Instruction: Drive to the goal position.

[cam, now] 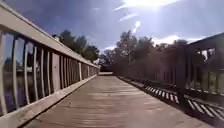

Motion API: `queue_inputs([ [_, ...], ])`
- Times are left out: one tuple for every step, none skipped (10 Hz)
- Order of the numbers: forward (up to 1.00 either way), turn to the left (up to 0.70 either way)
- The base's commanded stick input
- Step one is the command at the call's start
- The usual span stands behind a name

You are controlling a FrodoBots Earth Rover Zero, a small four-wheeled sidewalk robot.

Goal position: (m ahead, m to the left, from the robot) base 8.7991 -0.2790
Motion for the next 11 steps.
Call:
queue_inputs([
  [1.0, 0.0],
  [1.0, 0.0],
  [1.0, 0.0],
  [1.0, 0.0],
  [1.0, 0.0],
  [1.0, 0.0],
  [1.0, 0.0],
  [1.0, 0.0],
  [1.0, 0.0],
  [1.0, 0.0],
  [1.0, 0.0],
])
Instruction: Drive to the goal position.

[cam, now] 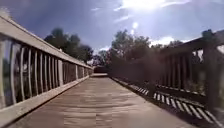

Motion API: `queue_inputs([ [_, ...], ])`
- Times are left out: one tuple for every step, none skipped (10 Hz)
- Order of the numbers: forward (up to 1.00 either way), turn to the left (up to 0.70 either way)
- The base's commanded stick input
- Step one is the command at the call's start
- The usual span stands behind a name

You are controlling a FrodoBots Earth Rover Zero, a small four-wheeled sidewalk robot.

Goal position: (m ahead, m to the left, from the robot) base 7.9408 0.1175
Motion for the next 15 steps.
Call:
queue_inputs([
  [1.0, 0.0],
  [1.0, 0.0],
  [1.0, 0.0],
  [1.0, 0.27],
  [1.0, 0.05],
  [1.0, 0.0],
  [1.0, 0.0],
  [1.0, 0.0],
  [1.0, 0.0],
  [1.0, 0.0],
  [1.0, 0.27],
  [1.0, 0.27],
  [1.0, 0.26],
  [1.0, 0.09],
  [1.0, 0.0],
])
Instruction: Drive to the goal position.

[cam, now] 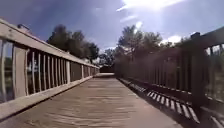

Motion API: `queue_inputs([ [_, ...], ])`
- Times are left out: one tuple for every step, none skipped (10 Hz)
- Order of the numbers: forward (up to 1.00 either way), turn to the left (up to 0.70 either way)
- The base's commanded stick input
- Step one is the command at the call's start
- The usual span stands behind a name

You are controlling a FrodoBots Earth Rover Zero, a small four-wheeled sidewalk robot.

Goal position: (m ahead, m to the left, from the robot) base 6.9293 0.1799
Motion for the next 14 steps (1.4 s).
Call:
queue_inputs([
  [1.0, 0.0],
  [1.0, 0.0],
  [1.0, 0.0],
  [1.0, 0.13],
  [1.0, 0.27],
  [1.0, 0.1],
  [1.0, 0.0],
  [1.0, 0.0],
  [1.0, 0.0],
  [1.0, 0.0],
  [1.0, -0.17],
  [1.0, -0.27],
  [1.0, -0.26],
  [1.0, 0.0],
])
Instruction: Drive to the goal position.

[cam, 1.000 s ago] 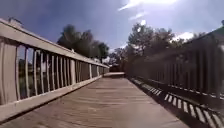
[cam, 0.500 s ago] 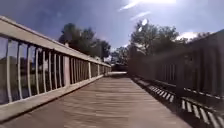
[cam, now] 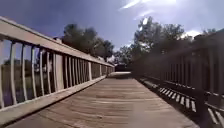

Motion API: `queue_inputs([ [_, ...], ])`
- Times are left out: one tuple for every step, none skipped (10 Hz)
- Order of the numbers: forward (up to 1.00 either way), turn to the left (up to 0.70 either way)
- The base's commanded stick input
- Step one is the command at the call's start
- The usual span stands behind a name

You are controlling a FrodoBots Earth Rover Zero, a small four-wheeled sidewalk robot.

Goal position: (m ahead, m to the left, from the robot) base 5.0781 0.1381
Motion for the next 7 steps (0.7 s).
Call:
queue_inputs([
  [1.0, 0.0],
  [1.0, 0.0],
  [1.0, -0.27],
  [1.0, -0.27],
  [1.0, -0.07],
  [1.0, 0.0],
  [1.0, 0.0],
])
